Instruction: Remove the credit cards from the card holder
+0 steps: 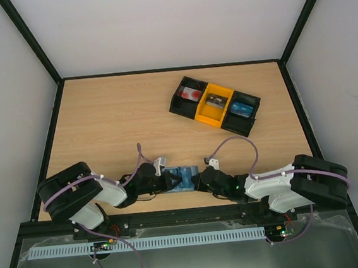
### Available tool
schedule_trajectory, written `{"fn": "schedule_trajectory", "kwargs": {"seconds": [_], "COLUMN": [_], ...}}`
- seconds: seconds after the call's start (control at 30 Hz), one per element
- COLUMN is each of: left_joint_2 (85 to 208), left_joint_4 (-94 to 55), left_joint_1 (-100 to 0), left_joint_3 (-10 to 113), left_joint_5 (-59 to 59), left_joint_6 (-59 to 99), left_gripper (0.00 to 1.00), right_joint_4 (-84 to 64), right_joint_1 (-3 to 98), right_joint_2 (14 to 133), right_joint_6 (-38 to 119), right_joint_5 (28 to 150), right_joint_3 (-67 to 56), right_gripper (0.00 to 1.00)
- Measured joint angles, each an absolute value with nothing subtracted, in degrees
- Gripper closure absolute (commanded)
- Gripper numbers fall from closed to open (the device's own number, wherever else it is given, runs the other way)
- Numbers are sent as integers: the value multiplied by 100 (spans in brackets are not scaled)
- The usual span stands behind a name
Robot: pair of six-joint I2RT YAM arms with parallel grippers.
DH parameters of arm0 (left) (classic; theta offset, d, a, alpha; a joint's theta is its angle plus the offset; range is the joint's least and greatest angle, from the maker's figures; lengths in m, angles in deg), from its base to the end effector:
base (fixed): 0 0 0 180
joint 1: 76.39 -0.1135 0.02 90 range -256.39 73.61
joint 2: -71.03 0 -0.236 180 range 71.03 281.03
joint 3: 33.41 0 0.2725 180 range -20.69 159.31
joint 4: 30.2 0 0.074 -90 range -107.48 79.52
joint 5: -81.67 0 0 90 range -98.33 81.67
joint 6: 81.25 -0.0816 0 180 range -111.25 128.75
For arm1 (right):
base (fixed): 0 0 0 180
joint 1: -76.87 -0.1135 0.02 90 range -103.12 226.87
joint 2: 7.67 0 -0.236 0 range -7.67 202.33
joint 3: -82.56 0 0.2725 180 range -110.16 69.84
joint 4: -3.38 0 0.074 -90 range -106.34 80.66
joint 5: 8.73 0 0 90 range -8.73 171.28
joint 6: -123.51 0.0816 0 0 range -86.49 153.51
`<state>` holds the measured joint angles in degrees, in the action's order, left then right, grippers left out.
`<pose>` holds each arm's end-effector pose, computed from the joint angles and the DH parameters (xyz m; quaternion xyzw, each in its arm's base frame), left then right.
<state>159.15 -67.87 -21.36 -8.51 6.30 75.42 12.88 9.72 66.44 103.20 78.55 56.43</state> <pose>0.1396 -0.2356 0.0401 -0.0175 0.8416 -0.5144 0.1636 0.1043 0.2377 0.0413 0.0303 0.8999 0.3962 0.1797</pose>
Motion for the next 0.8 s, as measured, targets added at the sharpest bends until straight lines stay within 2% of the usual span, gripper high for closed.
{"fn": "schedule_trajectory", "kwargs": {"seconds": [0.8], "left_joint_2": [15633], "left_joint_4": [-6851], "left_joint_1": [-2241], "left_joint_3": [-1095], "left_joint_5": [643], "left_joint_6": [7588], "left_gripper": [97], "right_joint_4": [1301], "right_joint_1": [972], "right_joint_2": [6655], "right_joint_6": [10327], "right_joint_5": [7862], "right_joint_3": [5643], "right_gripper": [94]}}
